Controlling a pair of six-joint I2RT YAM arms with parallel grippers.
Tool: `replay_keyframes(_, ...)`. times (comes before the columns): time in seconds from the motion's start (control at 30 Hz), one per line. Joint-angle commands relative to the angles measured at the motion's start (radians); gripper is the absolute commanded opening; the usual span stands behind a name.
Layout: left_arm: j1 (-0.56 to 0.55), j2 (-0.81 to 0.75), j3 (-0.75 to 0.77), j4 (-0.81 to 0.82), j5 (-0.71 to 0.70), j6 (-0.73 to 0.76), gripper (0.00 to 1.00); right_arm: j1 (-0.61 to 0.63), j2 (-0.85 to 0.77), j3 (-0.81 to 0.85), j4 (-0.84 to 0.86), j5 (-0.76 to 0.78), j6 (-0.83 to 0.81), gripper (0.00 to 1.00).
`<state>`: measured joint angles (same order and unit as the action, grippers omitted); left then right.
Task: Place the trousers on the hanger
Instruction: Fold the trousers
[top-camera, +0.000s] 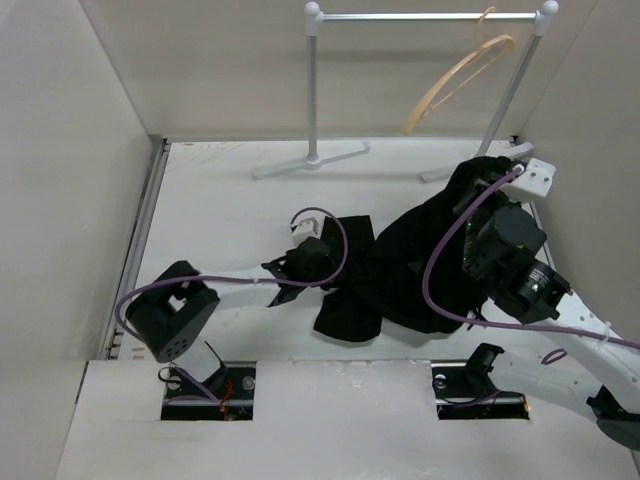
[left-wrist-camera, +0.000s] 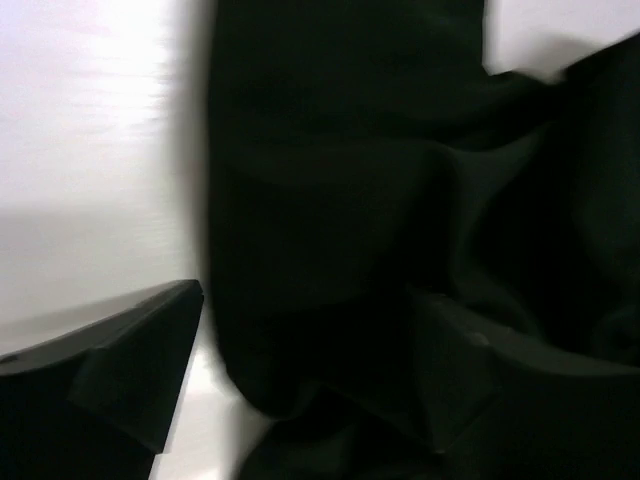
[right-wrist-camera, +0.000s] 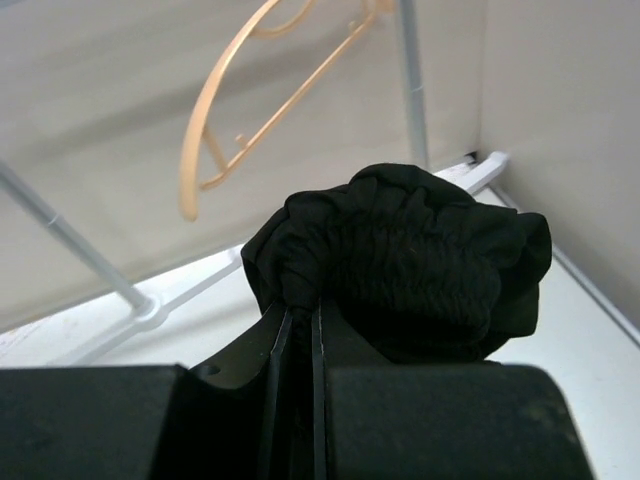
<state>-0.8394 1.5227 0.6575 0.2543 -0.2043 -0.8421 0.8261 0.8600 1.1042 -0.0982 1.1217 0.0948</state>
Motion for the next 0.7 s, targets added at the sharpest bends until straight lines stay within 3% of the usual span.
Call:
replay_keyframes(0.0,-0.058,0.089,0.086,0.091,0.048,-0.012,0.70,0.012,0.005,0.011,0.012,-0.078,0.074,0.08)
replay_keyframes(0.07,-0.079,0.117,0.099,0.111,0.051,-0.015,0.27,0.017,0.016,0.014,-0.009,-0.095,0.106,0.08)
replay_keyframes(0.1,-0.068,0.103,0.090,0.115,0.048,-0.020,0.17,0.018,0.017,0.014,-0.015,-0.102,0.118,0.08)
replay_keyframes(0.17,-0.002,-0.006,0.041,0.108,0.008,-0.026,0.08,0.023,0.017,0.019,-0.026,-0.115,0.129,0.08)
replay_keyframes(0.27,0.152,-0.328,-0.045,0.047,-0.078,0.012,0.05,0.037,0.007,0.034,-0.043,-0.120,0.132,0.08)
replay_keyframes(0.4,0.413,-0.709,0.020,-0.235,-0.121,0.063,0.04,0.096,-0.012,0.091,-0.060,-0.143,0.134,0.08)
replay_keyframes(0.5,0.591,-0.806,0.169,-0.351,-0.104,0.092,0.04,0.185,-0.004,0.186,-0.090,-0.148,0.135,0.09)
replay_keyframes(0.67,0.763,-0.739,0.427,-0.405,-0.060,0.098,0.06,0.339,-0.033,0.284,-0.101,-0.129,0.135,0.09)
